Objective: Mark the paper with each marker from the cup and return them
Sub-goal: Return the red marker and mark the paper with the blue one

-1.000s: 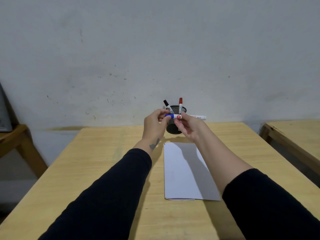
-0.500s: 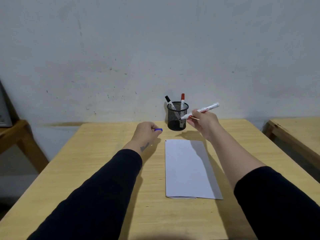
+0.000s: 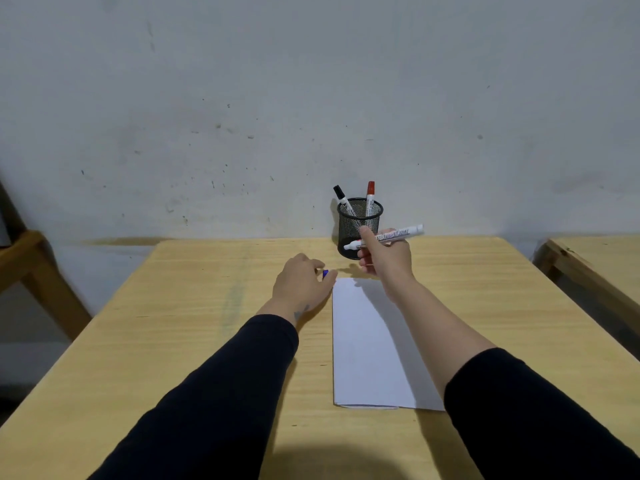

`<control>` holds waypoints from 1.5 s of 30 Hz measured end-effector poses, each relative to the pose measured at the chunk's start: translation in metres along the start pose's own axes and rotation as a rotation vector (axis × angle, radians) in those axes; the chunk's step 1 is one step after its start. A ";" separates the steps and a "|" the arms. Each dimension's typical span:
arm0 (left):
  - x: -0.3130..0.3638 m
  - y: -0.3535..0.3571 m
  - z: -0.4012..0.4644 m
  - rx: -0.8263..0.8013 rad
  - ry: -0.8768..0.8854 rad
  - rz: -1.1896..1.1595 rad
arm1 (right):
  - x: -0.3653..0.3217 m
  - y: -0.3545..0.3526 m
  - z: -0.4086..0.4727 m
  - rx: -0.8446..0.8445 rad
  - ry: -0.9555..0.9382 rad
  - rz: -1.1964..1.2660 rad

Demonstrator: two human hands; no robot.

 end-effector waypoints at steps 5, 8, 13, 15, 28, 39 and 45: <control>-0.013 0.022 -0.012 -0.029 0.089 0.210 | 0.022 0.016 -0.008 -0.096 0.075 0.114; -0.015 0.024 -0.013 -0.018 0.094 0.222 | 0.029 0.021 -0.010 -0.142 0.002 0.021; -0.016 0.024 -0.013 0.003 0.096 0.198 | 0.033 0.021 -0.005 -0.074 -0.152 -0.310; -0.016 0.023 -0.012 0.008 0.097 0.199 | 0.037 0.021 -0.003 -0.058 -0.166 -0.347; -0.017 0.024 -0.012 0.004 0.082 0.201 | 0.042 0.021 -0.001 -0.041 -0.161 -0.504; -0.007 -0.002 -0.007 0.047 0.154 -0.012 | 0.006 -0.004 0.010 -0.067 0.042 -0.103; 0.012 -0.005 0.001 -0.037 0.197 0.200 | 0.011 -0.014 0.010 -0.142 0.194 0.120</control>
Point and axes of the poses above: each hand's wrist, its own z-axis towards the middle knuckle, its own y-axis out of the palm, x = y × z, the point moved 7 cm from there along z, towards the middle knuckle, and after that the axes turned 10 degrees about -y, right-handed, at the moved point
